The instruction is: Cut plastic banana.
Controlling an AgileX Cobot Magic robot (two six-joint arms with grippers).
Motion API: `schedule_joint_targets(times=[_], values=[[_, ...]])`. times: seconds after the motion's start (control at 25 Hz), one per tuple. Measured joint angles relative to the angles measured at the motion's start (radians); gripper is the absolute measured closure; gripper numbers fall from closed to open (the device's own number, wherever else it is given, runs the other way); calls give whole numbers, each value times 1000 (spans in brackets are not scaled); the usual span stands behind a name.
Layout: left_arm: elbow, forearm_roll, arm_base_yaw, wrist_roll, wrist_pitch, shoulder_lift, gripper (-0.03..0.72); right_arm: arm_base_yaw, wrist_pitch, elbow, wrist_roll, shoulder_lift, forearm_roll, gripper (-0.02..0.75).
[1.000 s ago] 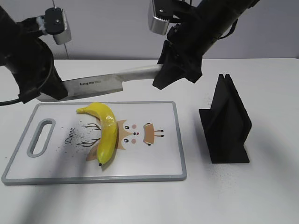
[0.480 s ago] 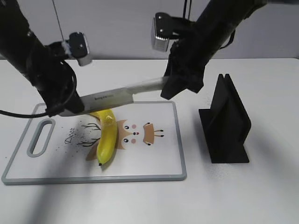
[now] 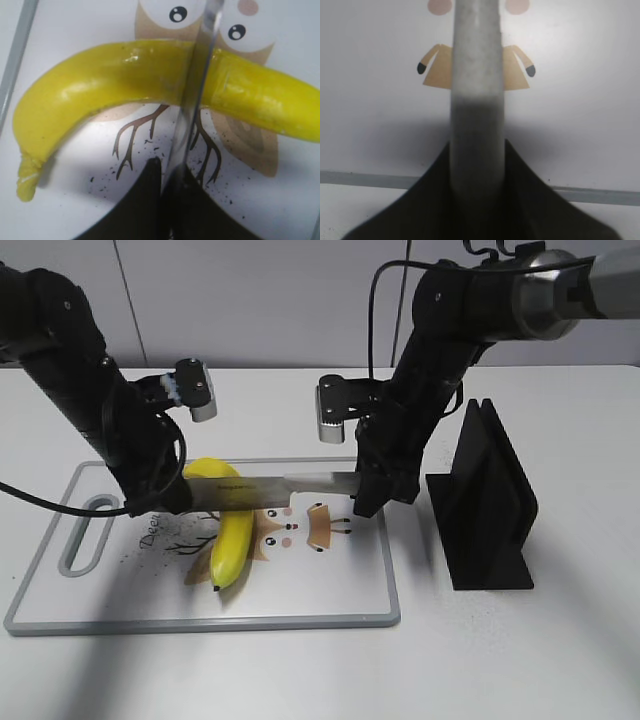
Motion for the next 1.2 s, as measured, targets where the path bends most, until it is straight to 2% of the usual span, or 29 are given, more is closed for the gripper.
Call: schedule_joint_targets(times=[0.32,0.68,0.92,1.0,1.08,1.2], values=[[11,0,-1,-16,7,-35,663,7,36,-49,4,-61,-10,574],[11,3,-2,-24,137,-293,674,8,155,-80,6,-261,16,575],[12,-4,-2,-26,155,-376,673,8,168,-80,7,-315,28,575],[12,-9,-2,-27,154,-377,648,8,170,-80,7,-315,28,575],[12,-17,-2,-31,145,-377,590,8,172,-80,15,-315,30,575],[12,-25,-2,-34,134,-377,428,8,172,-80,23,-315,20,575]])
